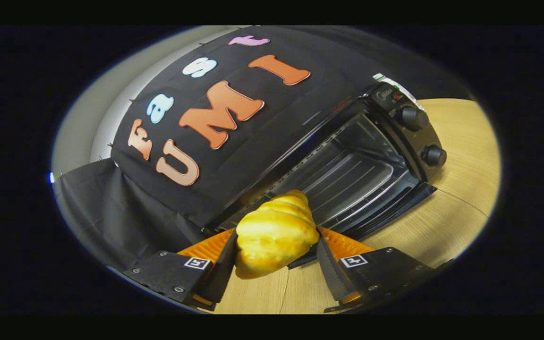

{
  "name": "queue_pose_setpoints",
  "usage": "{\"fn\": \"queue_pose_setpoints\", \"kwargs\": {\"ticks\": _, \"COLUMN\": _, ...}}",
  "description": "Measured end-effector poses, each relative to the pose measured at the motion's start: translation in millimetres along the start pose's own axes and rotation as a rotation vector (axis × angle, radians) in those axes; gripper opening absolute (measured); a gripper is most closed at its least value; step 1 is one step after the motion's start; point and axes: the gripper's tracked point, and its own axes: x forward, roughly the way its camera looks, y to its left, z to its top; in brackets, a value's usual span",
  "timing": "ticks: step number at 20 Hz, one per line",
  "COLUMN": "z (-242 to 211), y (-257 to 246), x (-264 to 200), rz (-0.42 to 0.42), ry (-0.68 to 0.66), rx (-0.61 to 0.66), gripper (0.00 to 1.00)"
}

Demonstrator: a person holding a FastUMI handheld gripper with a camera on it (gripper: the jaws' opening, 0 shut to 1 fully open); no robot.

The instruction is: Open the toaster oven, put the food inside, and close the toaster oven door.

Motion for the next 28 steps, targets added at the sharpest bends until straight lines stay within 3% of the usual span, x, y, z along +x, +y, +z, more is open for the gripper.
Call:
{"fn": "queue_pose_setpoints", "kwargs": {"ticks": 14, "z": 2.2, "y": 0.5, "x": 57.8, "rz": 0.034, "ry": 0.018, "rx": -0.038, "gripper": 0.87}}
{"fn": "queue_pose_setpoints", "kwargs": {"ticks": 18, "z": 5.2, "y": -1.5, "x": 68.0, "rz": 0.004, "ry": -0.015, "rx": -0.14, "gripper": 0.89}}
{"fn": "queue_pose_setpoints", "kwargs": {"ticks": 22, "z": 11.1, "y": -6.9, "x": 60.2, "rz": -0.034, "ry": -0.047, "rx": -0.209, "gripper": 0.98}}
{"fn": "queue_pose_setpoints", "kwargs": {"ticks": 28, "z": 10.0, "y": -1.2, "x": 31.4, "rz": -0.052, "ry": -0.086, "rx": -0.319, "gripper": 0.98}}
